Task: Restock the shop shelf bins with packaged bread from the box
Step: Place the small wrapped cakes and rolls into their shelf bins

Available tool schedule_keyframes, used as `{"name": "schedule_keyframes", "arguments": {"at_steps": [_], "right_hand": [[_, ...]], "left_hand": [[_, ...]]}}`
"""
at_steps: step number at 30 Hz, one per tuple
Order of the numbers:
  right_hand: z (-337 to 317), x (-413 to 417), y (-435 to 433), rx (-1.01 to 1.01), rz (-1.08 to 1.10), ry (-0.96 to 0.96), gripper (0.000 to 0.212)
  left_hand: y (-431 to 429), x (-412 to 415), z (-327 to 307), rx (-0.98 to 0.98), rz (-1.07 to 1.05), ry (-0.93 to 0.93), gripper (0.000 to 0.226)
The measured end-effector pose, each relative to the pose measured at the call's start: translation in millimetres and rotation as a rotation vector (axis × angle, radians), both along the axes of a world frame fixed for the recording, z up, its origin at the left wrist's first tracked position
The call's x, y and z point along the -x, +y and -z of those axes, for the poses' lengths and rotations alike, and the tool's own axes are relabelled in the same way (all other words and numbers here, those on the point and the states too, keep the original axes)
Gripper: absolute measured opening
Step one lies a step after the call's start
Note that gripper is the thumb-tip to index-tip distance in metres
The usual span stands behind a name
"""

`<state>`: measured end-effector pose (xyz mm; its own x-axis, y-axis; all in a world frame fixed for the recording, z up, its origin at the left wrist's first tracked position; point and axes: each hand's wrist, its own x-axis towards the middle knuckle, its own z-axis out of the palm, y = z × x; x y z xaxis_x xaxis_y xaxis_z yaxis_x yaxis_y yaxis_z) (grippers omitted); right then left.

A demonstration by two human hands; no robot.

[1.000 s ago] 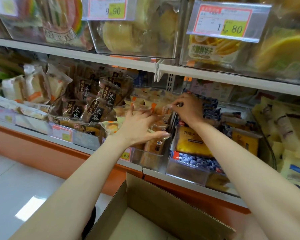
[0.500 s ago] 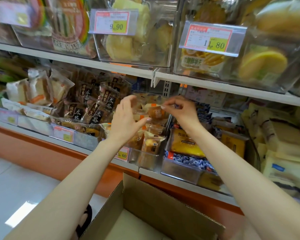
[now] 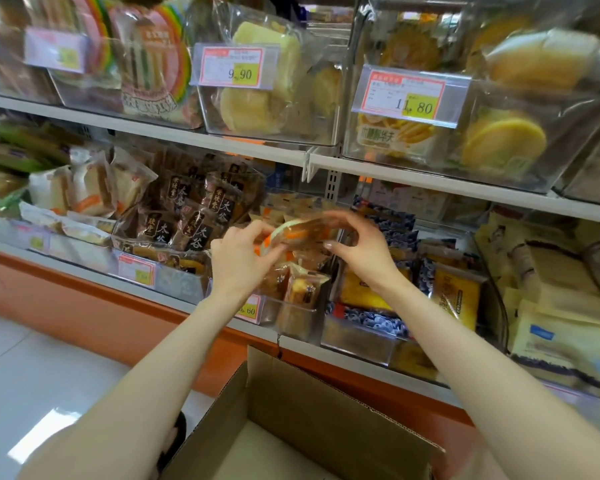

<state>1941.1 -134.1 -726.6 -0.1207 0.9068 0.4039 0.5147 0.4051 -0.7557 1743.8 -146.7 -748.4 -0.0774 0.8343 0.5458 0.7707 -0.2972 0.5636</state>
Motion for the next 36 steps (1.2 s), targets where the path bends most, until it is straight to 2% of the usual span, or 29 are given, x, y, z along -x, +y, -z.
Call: {"name": "schedule_keyframes", "arguments": {"at_steps": [4,6,10,14,18,22,26,29,31,33,36], "right_hand": [[2,-6,8,0.113,0.081,0.107,0.052],[0,-7,12,0.214,0.079,0.248,0.054],[-2,-7,16,0.396,-0.046,0.543,0.036],[-6,-11,16,0.42,-0.144,0.666,0.027],[-10,-21,13,0.435,-0.195,0.703,0.025],[-10,-26,8,0.371,-0.101,0.609,0.043],[-9,-32,3,0.309,-0.06,0.545,0.028],[-6,-33,0,0.286,-0.053,0.503,0.025],[-6,-32,-1,0.292,-0.063,0.493,0.034],[-6,-32,-2,0.313,-0.075,0.486,0.047],[-8,-34,-3,0.318,-0.127,0.52,0.041]], "left_hand": [[-4,12,-9,0.211,0.226,-0.527,0.011],[-7,16,-13,0.302,0.312,-0.677,0.018],[-8,15,-13,0.379,0.376,-0.757,0.029],[-9,12,-14,0.374,0.396,-0.774,0.028],[-6,9,-12,0.326,0.358,-0.62,0.031],[-4,6,-11,0.226,0.354,-0.406,0.049],[-6,2,-6,0.177,0.362,0.019,0.033],[-7,-4,-4,0.128,0.316,0.237,0.04],[-5,-7,-1,0.088,0.285,0.365,0.045],[-3,-11,4,0.016,0.248,0.449,0.049],[6,-15,18,-0.108,0.162,0.528,0.056]]}}
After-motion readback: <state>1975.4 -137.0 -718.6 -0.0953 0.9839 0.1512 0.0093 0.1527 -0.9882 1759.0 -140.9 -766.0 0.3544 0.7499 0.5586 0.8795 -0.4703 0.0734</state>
